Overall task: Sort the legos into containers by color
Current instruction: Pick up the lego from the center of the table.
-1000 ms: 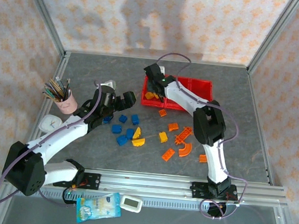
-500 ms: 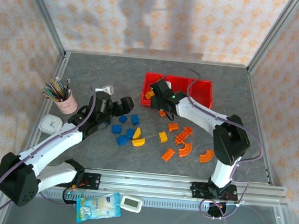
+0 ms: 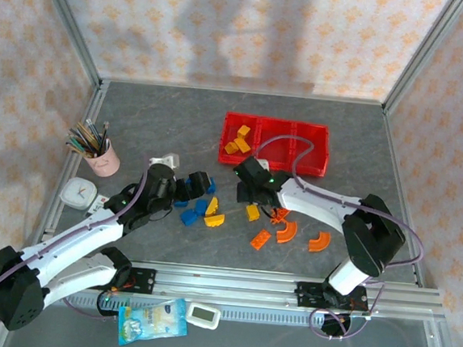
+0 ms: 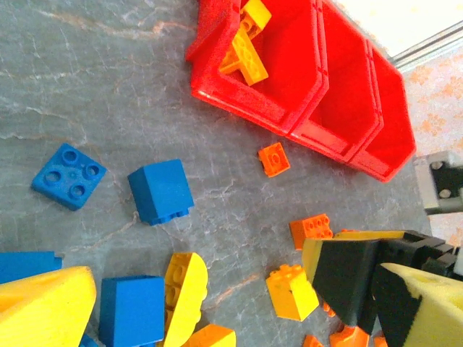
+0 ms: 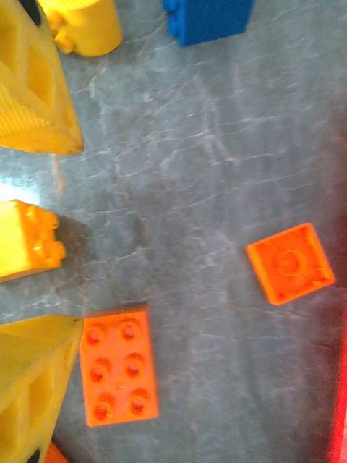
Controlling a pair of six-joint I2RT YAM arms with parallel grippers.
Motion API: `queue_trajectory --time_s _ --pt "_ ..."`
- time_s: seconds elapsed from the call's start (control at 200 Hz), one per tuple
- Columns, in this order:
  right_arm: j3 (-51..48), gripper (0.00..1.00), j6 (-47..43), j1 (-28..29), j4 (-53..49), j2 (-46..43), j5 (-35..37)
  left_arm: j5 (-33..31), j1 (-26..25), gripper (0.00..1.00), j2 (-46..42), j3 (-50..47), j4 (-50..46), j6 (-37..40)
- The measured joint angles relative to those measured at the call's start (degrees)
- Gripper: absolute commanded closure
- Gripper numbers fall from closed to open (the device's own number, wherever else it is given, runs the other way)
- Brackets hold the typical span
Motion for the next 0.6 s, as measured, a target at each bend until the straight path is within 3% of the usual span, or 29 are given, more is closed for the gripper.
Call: queue_trajectory --time_s 0.295,0.601 --pt "-5.5 0.45 3.2 1.6 0.5 0.0 -0.2 -0.6 -4.0 0.01 0.3 -0.7 1.7 -2.0" --pt "-5.9 0.55 2.6 1.6 1.6 0.2 0.1 -1.6 -4.4 0.01 1.7 -0.7 2.6 -2.6"
